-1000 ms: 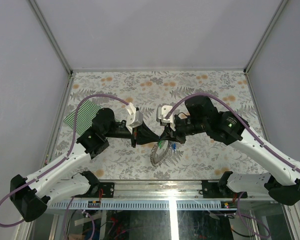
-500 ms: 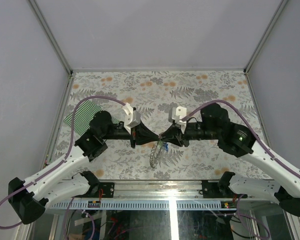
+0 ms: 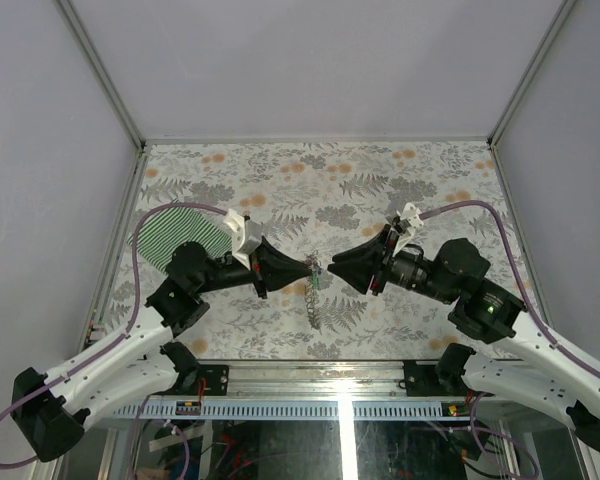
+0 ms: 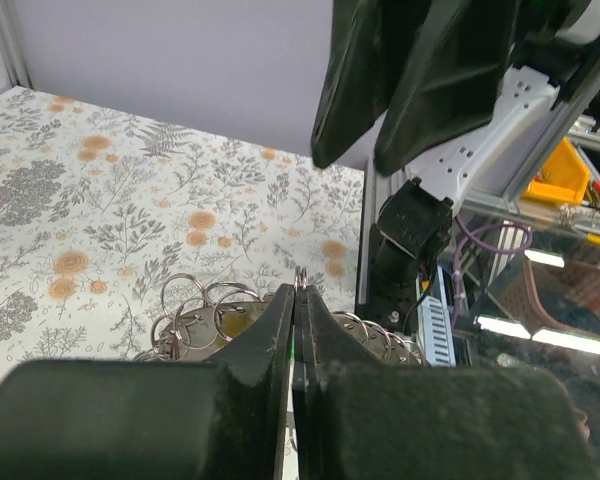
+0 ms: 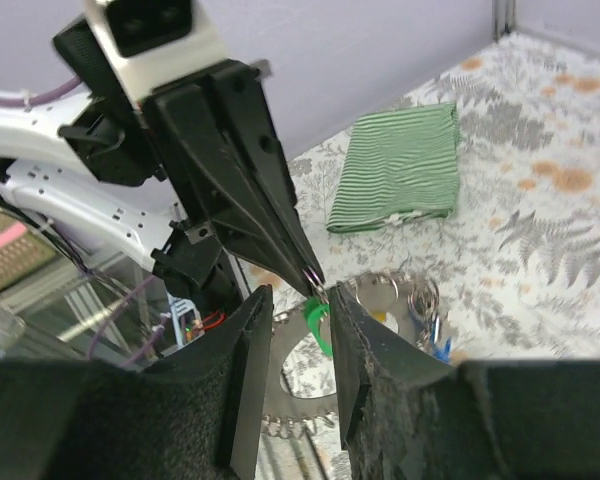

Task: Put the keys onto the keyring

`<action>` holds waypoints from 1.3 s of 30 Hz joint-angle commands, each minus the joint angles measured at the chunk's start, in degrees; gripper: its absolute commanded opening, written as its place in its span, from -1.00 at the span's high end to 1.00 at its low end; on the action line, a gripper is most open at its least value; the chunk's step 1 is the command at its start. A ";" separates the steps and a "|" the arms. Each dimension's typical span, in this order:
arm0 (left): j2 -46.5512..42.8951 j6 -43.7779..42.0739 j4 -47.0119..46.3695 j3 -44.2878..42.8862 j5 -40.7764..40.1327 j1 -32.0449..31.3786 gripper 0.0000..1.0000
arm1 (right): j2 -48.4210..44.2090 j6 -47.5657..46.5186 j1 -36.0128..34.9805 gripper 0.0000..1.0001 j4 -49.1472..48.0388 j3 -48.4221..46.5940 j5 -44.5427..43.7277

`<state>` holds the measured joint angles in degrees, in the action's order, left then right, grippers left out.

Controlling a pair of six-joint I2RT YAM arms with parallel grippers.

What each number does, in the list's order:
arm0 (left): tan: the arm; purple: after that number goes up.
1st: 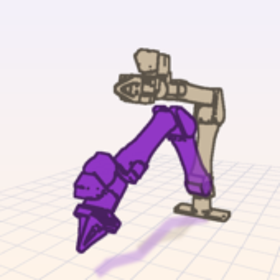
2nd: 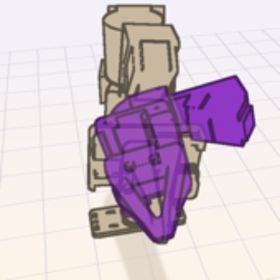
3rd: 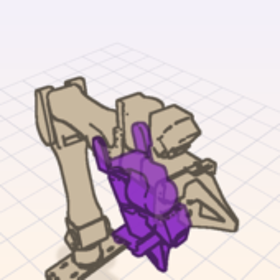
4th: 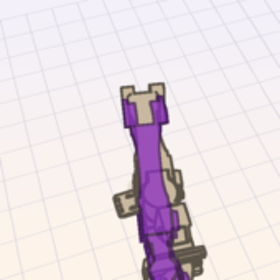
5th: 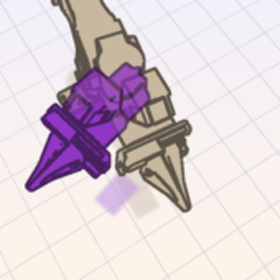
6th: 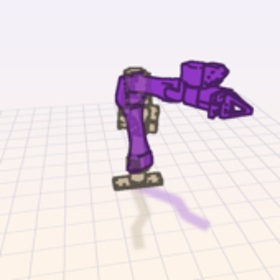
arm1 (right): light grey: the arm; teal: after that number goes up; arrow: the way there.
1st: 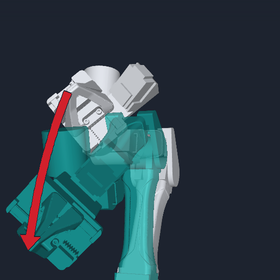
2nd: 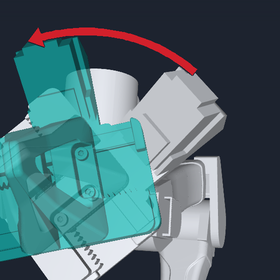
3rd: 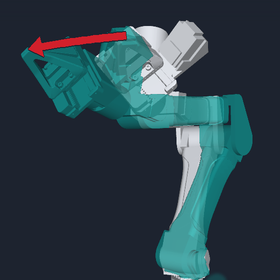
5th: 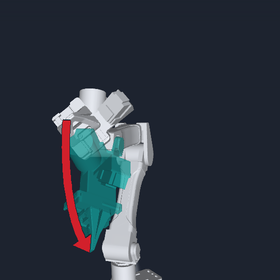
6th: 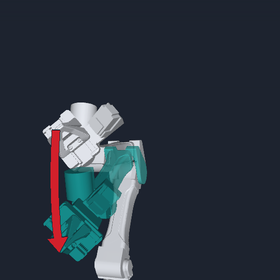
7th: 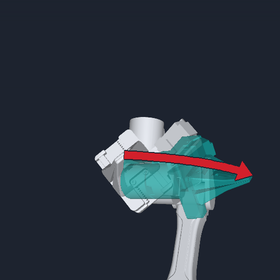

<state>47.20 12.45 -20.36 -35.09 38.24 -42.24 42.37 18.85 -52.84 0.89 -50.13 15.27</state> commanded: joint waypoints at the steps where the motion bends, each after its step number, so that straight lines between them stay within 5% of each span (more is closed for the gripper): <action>1: -2.63 6.20 -15.49 2.80 -4.25 -0.05 1.00 | -1.89 12.73 -0.21 0.28 -7.98 4.09 -6.68; 11: -4.99 13.72 -27.87 7.81 -5.72 0.01 1.00 | -3.17 19.51 -0.25 0.25 -24.99 12.56 0.66; 28: -4.54 14.54 -28.40 6.32 -3.59 -0.12 1.00 | 1.69 19.52 -0.29 0.19 -27.37 11.11 3.22; 39: -4.40 14.36 -27.89 6.31 -3.83 -0.13 1.00 | 2.06 20.48 -0.23 0.50 -28.65 11.51 3.89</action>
<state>43.38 26.61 -42.57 -26.98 34.72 -42.33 44.47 38.98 -52.84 -23.46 -37.19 17.93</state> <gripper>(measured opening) 0.011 0.274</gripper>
